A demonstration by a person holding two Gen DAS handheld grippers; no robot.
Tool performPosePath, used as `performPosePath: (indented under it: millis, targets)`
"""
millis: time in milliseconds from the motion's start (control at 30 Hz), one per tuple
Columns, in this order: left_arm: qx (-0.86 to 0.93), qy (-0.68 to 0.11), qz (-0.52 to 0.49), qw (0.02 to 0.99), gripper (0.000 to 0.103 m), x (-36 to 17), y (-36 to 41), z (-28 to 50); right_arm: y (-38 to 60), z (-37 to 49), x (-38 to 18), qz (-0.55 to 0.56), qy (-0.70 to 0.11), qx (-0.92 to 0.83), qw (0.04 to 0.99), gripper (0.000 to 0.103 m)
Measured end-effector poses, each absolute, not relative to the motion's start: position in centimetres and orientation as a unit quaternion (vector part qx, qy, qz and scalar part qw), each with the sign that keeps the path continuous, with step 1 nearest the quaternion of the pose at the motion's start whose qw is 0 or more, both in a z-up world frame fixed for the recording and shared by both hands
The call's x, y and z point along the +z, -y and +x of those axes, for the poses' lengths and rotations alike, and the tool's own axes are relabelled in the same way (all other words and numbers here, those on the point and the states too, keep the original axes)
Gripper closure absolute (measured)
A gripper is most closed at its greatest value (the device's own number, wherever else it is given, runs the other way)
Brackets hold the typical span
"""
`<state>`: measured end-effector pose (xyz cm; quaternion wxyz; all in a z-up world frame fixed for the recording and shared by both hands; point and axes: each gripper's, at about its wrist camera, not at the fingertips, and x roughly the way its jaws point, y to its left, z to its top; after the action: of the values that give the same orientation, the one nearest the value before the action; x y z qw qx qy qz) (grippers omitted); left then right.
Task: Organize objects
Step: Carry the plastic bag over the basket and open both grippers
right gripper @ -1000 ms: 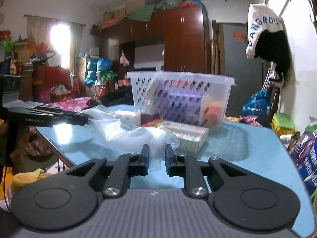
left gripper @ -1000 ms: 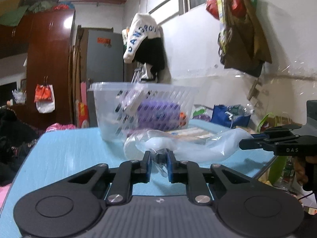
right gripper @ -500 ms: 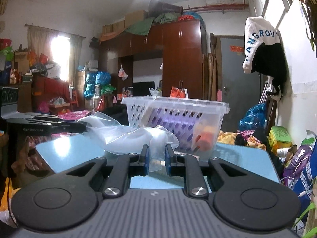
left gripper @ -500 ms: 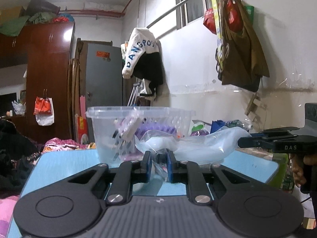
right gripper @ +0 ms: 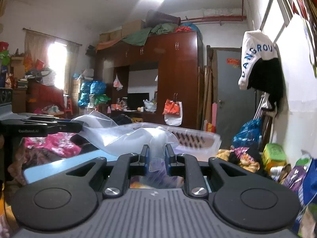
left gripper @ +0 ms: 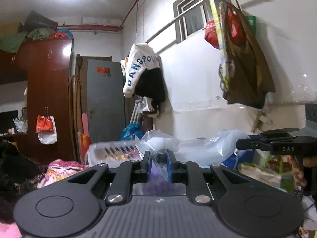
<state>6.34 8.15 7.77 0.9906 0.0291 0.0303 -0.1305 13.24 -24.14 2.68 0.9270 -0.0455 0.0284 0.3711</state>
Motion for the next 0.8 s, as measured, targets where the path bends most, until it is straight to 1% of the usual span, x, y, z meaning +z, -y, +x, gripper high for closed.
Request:
performPosePath:
  millis: [200,333,600,800]
  targets:
    - [-0.113,-0.043,0.037,0.992,0.084,11.3,-8.4,11.6,22.6,17.4,5.7,-0.053,-0.035,0.353,0.934,0.085]
    - [-0.097,-0.064,0.039,0.992,0.084,12.5,-8.9,15.4,21.3,20.4,6.2,-0.055,-0.053,0.345,0.935,0.085]
    - [-0.056,-0.137,0.030,0.989,0.084,11.6,-9.5,23.1,17.5,26.1,3.9,-0.092,-0.123,0.307,0.939,0.085]
    - [-0.035,-0.174,0.039,0.983,0.082,10.5,-9.0,25.6,17.3,27.6,2.9,-0.090,-0.159,0.289,0.940,0.085]
